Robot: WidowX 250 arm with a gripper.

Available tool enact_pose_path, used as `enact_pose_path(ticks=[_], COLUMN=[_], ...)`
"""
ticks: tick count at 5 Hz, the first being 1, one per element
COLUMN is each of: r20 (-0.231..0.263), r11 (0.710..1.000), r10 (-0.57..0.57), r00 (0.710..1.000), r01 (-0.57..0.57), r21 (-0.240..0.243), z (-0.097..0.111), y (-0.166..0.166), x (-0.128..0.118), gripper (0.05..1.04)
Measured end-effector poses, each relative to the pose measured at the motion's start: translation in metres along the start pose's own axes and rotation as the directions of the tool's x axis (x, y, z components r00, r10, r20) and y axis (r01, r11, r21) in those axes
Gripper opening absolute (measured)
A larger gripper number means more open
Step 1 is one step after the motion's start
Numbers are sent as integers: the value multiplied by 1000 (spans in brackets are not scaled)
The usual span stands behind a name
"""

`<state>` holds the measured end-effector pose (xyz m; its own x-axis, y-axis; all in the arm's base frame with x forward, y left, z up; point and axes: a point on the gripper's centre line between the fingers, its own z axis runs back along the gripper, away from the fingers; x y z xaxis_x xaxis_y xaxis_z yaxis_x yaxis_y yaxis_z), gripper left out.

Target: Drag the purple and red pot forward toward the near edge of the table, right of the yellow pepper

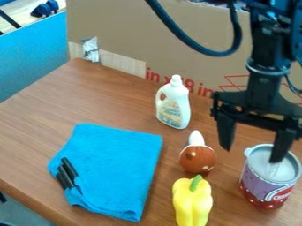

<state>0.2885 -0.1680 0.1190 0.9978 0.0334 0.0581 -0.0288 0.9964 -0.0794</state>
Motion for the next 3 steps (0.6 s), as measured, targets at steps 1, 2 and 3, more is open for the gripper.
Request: enact_pose_path(ticks=[1,2,3], r20=[110,167,169], r11=[997,986,985], r10=[-74,-165,-169], r00=[991,972,971], r01=[72,156,160], r21=[26,65,67], z=[30,50,51], y=[18,41,42], x=[11,18,18], gripper=[1001,1001,1001])
